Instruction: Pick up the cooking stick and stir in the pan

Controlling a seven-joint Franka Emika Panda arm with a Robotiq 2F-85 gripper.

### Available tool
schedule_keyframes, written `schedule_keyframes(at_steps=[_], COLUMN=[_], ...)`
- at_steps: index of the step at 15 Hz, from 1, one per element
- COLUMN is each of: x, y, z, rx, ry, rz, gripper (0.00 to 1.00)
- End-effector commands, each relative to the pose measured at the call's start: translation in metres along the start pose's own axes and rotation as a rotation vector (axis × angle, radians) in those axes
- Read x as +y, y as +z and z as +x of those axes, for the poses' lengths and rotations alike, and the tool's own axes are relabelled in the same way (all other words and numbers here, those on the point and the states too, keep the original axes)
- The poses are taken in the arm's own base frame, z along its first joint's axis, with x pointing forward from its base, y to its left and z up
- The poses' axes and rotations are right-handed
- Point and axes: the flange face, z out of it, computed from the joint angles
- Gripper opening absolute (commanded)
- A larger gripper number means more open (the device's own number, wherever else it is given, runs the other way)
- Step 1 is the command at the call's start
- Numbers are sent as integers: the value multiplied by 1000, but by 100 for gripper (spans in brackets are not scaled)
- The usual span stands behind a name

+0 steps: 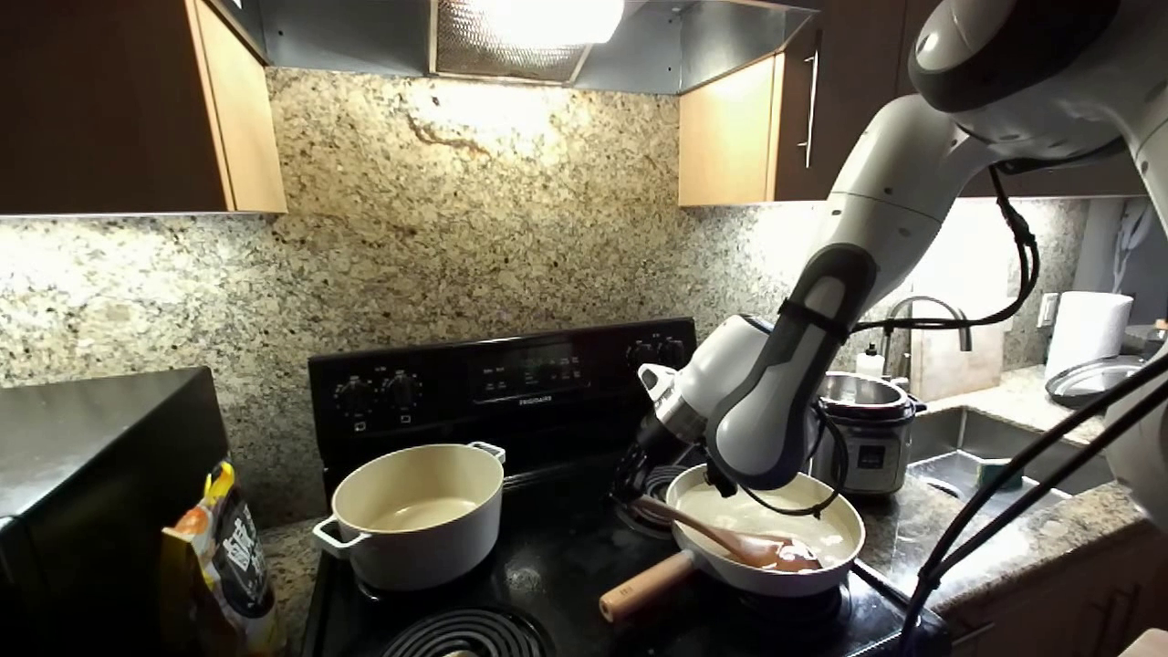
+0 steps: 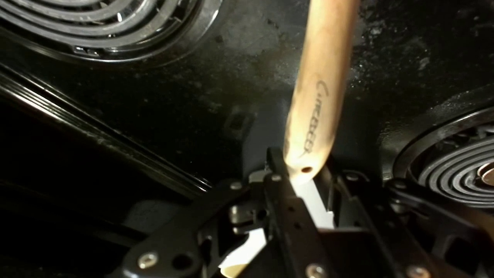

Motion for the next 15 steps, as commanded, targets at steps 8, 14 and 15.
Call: schedule_keyframes(at_steps=[8, 14, 15], x=[-17, -26, -29], y=[-34, -36, -35], z=[44, 80, 82], rx=[-153, -316, -340], ry=[-64, -77, -91], rz=[-142, -171, -165], gripper=[10, 10, 10])
